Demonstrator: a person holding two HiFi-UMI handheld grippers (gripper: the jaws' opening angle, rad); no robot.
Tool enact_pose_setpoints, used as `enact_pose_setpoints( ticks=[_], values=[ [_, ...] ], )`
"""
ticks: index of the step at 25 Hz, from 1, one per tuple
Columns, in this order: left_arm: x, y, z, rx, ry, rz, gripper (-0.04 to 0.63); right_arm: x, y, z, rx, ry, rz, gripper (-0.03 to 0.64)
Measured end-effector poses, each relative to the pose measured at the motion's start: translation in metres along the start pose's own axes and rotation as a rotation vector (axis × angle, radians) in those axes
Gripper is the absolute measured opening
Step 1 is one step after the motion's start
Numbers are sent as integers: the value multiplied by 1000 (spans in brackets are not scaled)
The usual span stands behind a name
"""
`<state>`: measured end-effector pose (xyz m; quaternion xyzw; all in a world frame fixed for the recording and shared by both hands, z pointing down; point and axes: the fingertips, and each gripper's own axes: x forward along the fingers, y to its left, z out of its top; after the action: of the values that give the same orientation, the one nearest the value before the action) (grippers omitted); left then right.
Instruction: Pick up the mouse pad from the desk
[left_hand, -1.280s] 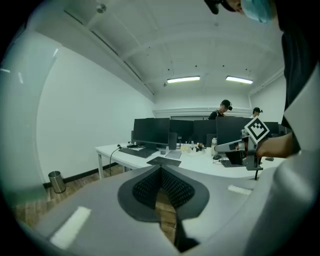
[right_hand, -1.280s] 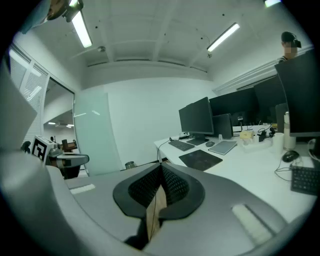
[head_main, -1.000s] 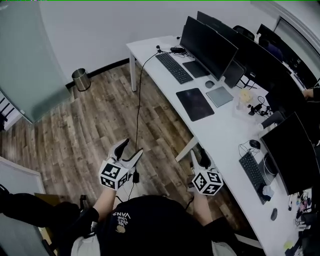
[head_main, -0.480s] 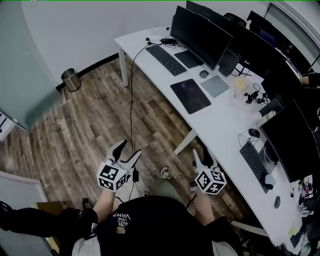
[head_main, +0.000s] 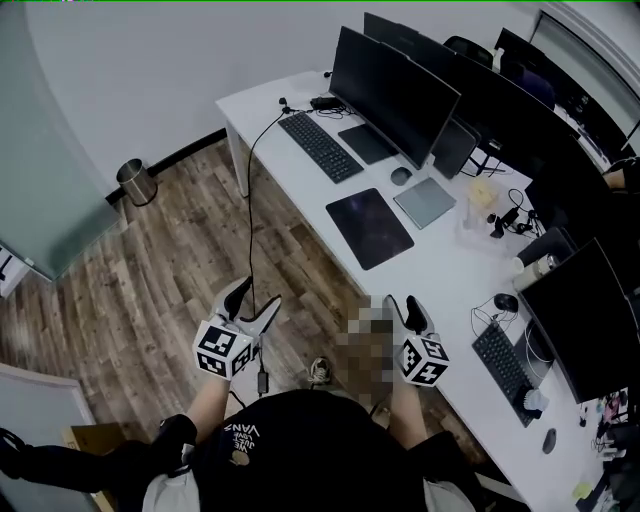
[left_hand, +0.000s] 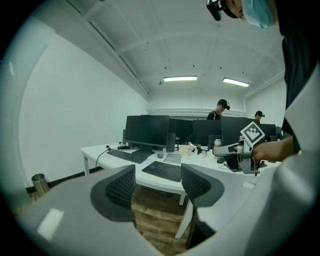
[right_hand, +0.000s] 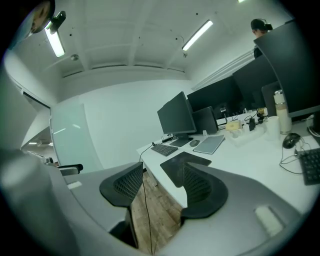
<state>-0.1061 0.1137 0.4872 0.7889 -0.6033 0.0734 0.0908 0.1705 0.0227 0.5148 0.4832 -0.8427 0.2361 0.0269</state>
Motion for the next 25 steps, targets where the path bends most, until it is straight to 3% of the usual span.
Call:
enact_pose_setpoints(
  ticks=[8, 17, 25],
  values=[
    [88, 0, 8, -7, 24, -4, 262, 57, -53, 28, 14, 21, 0, 238],
    [131, 21, -3, -38, 74, 4, 262, 104, -75, 26, 32, 79, -15, 238],
    [184, 58, -1, -28, 98, -123, 262, 130, -76, 34, 54, 53, -140, 238]
  ],
)
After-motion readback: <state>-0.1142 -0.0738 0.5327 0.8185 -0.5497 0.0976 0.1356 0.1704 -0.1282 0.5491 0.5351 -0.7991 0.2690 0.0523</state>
